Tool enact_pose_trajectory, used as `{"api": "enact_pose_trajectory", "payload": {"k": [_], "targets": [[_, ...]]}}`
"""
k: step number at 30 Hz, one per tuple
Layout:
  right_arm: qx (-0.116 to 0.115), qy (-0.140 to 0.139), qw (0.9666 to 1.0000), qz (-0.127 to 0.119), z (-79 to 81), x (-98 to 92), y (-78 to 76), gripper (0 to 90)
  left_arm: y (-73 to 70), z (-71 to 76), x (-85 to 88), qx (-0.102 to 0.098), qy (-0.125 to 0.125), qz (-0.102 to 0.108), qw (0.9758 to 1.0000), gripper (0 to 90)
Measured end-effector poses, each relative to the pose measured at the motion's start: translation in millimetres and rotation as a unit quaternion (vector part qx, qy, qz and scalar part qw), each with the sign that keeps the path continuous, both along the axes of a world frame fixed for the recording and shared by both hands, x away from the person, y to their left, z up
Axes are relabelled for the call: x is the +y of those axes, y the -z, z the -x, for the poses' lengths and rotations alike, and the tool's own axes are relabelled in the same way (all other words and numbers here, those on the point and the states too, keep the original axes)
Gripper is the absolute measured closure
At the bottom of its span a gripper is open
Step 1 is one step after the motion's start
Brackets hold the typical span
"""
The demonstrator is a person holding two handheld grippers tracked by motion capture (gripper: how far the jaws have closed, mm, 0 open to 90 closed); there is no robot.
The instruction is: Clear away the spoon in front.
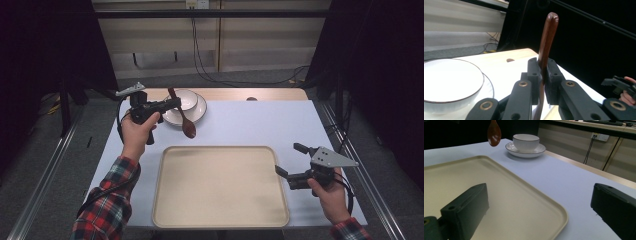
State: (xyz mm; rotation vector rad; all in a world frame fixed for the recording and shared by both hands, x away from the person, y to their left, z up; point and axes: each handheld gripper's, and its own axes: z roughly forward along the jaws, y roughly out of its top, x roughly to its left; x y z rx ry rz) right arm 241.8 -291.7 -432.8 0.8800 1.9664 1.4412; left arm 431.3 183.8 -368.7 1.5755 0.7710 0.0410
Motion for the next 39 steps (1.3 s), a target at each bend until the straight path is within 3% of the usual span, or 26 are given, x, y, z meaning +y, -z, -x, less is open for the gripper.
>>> {"api": "enact_pose_trajectory", "payload": {"k": [19, 39], "targets": [[0.001, 0.005, 1.0000, -0.001, 0.6, 1.7, -0.1, 1.2, 7.7, 23.4, -11.1, 0.011, 0.051, 0.009, 0.9986, 84.1], [0.003, -0.001, 1.0000, -0.002, -0.1, 1.8, 0.3, 1.2, 18.5, 42.4, -13.3, 0.024, 0.081, 0.011, 0.9963, 84.1]]}}
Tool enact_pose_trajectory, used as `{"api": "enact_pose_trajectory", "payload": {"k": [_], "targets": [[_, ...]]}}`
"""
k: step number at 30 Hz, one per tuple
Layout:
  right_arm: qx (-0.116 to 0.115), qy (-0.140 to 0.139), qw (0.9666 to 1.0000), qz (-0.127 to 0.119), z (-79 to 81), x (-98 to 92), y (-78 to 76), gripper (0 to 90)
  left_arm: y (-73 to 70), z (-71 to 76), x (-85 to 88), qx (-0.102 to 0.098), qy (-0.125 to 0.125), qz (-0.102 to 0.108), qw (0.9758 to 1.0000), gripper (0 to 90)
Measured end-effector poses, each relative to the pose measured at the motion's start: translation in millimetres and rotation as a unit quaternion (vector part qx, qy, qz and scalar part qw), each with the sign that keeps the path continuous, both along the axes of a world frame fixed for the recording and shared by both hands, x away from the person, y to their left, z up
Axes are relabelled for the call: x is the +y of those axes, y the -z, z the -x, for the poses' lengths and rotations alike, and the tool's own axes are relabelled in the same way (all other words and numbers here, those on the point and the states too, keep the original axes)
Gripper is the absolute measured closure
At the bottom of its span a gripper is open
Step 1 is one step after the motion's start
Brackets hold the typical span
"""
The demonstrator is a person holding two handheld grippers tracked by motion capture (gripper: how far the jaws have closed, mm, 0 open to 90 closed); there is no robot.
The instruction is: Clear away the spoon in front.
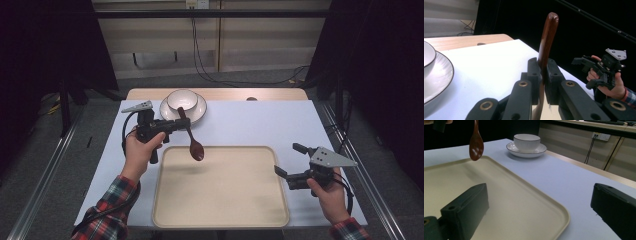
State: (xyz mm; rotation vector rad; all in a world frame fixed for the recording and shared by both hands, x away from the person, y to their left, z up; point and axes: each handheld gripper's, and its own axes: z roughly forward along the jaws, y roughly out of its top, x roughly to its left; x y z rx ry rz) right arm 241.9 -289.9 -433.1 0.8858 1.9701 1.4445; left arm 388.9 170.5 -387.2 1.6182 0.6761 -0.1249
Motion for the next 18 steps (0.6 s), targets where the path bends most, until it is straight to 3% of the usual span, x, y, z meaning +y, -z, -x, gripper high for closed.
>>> {"api": "enact_pose_trajectory", "payload": {"k": [18], "targets": [[0.000, 0.003, 1.0000, 0.002, 0.2, 0.8, -0.2, 1.2, 11.6, 18.5, -1.2, 0.014, 0.033, 0.002, 0.9994, 84.2]]}}
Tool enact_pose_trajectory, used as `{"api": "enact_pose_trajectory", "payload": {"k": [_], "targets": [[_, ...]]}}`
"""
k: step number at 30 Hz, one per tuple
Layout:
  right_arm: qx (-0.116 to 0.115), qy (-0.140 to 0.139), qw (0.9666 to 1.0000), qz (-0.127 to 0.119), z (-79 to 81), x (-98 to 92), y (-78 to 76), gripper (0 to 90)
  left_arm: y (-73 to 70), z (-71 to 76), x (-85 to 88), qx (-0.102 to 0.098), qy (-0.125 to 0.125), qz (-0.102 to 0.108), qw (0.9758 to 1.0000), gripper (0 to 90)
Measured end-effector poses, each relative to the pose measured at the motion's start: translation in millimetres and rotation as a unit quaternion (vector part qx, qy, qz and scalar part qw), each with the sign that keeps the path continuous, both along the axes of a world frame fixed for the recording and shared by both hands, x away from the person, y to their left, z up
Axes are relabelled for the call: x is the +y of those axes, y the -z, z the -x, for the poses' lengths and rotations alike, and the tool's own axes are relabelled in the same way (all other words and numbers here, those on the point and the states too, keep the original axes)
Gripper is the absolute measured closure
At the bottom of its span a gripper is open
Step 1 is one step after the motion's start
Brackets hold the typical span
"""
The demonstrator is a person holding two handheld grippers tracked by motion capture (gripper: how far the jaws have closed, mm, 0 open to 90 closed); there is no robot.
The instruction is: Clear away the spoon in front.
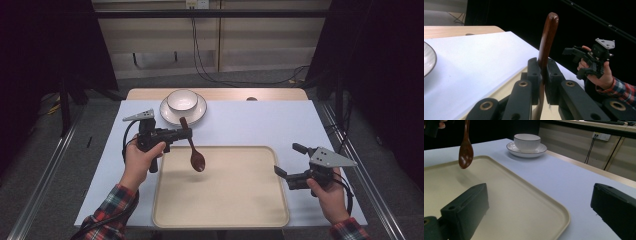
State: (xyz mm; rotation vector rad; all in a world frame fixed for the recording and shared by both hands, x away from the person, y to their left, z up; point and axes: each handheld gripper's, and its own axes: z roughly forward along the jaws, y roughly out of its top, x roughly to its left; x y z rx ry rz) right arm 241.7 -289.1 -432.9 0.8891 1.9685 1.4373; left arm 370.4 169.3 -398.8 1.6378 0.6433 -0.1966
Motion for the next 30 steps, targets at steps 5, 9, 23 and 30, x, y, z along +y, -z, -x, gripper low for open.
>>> {"api": "enact_pose_trajectory", "payload": {"k": [5, 9, 23, 30], "targets": [[0.000, -0.003, 1.0000, -0.001, -0.3, 0.1, 0.3, 1.2, 4.8, 6.7, -1.2, 0.000, 0.004, -0.004, 1.0000, 84.1], [0.000, -0.004, 1.0000, 0.001, -0.5, 0.3, 0.4, 1.2, 7.8, 9.6, -1.3, 0.005, 0.008, -0.002, 1.0000, 84.1], [-0.001, 0.001, 1.0000, 0.004, -0.2, 0.7, 0.4, 1.2, 13.8, 21.1, -5.2, 0.014, 0.030, -0.010, 0.9994, 84.1], [0.001, -0.005, 1.0000, 0.004, -1.0, 1.6, 1.0, 1.2, 14.6, 27.9, -6.0, 0.018, 0.039, -0.012, 0.9990, 84.1]]}}
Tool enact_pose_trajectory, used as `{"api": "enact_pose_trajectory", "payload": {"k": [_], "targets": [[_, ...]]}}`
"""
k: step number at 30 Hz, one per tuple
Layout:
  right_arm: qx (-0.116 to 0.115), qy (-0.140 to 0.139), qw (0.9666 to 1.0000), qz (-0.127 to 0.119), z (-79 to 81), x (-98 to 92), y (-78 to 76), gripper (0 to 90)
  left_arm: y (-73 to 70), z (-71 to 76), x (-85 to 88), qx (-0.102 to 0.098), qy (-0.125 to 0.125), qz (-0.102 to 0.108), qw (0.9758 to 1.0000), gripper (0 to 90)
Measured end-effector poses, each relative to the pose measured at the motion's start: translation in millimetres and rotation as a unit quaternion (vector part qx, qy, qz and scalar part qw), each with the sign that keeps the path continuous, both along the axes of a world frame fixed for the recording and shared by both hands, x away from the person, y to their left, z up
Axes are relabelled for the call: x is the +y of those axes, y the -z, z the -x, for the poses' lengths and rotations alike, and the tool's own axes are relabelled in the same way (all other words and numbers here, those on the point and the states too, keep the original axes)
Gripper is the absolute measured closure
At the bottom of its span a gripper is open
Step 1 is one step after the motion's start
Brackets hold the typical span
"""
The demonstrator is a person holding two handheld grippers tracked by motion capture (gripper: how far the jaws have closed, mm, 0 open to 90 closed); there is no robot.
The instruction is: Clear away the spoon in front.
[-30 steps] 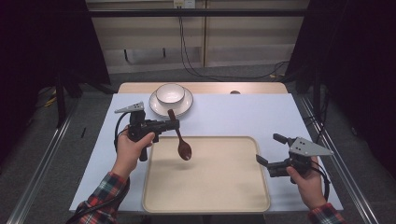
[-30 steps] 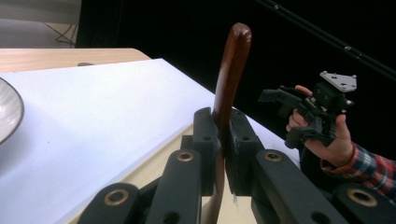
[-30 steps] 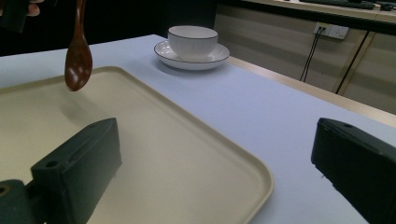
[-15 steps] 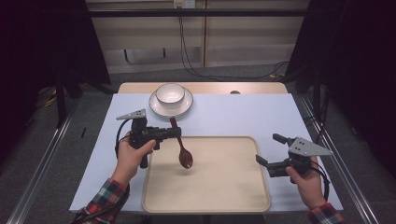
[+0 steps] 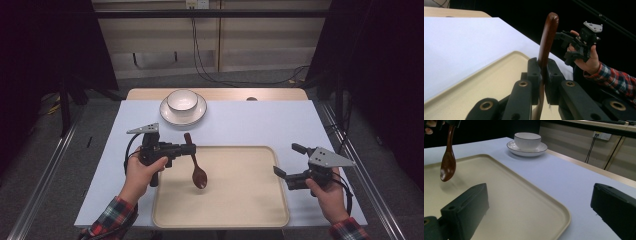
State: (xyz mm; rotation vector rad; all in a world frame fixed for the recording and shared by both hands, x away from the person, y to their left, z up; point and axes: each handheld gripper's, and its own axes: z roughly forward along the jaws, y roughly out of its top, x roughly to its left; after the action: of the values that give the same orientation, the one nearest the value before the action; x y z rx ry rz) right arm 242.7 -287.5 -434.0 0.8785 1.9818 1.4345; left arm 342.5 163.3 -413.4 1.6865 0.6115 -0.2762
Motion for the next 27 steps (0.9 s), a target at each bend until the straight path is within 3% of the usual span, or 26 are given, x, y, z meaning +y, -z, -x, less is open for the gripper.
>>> {"api": "enact_pose_trajectory", "payload": {"k": [10, 27], "targets": [[0.000, -0.002, 1.0000, 0.002, 0.0, 0.2, -0.3, 1.2, 0.1, 8.1, 0.0, 0.002, 0.006, 0.004, 1.0000, 84.1], [0.001, 0.000, 1.0000, 0.003, -0.4, 1.3, 0.5, 1.3, 4.7, 18.5, -5.9, 0.006, 0.024, -0.007, 0.9997, 84.0]]}}
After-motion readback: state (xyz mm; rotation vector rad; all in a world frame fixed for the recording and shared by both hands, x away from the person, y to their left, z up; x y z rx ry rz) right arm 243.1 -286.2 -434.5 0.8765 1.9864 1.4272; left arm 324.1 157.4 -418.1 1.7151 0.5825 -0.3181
